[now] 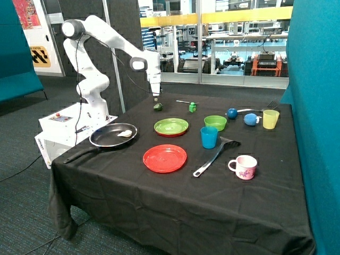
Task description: Cook the vegetables
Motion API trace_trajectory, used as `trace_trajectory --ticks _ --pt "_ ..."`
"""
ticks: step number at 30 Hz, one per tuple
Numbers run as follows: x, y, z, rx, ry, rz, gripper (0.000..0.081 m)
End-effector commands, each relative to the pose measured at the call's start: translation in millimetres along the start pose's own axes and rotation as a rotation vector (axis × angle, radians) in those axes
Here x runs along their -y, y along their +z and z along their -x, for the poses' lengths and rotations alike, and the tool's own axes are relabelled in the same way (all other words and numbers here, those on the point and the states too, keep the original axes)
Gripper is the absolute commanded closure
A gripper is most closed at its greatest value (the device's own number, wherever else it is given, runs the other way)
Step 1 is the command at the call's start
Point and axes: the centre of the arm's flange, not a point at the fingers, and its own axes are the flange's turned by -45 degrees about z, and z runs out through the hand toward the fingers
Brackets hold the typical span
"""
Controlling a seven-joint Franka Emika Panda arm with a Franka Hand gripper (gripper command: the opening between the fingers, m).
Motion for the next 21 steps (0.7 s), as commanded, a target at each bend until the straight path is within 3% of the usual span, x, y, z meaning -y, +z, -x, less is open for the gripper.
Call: trace_trajectory --ticks 1,3,5,8,11,15,18,19,21 --pt "16.9 13.8 11.6 -0.0031 0.0 -0.0011 0.0156" --pt "16.7 16.9 13.4 -0.0031 0.006 -0.0011 0.0164" --pt "16.5 19.3 14.7 -0.0031 0.008 -0.0011 0.0122" --pt "16.8 23.1 15.0 -0.0031 0.009 -0.0011 0.0152" --pt "19.5 27.4 12.5 -0.0031 0.0 -0.0011 0.0114" --pt "23.0 34.6 9.6 -0.0031 -0.001 -0.0011 0.0164" --pt "23.5 38.1 6.4 -0.0031 -0.004 -0.0011 0.0112" --pt "23.4 38.8 5.0 -0.0031 -0.006 -0.0011 0.0145" --pt "23.1 39.8 2.9 -0.0031 -0.007 -0.0011 0.0116"
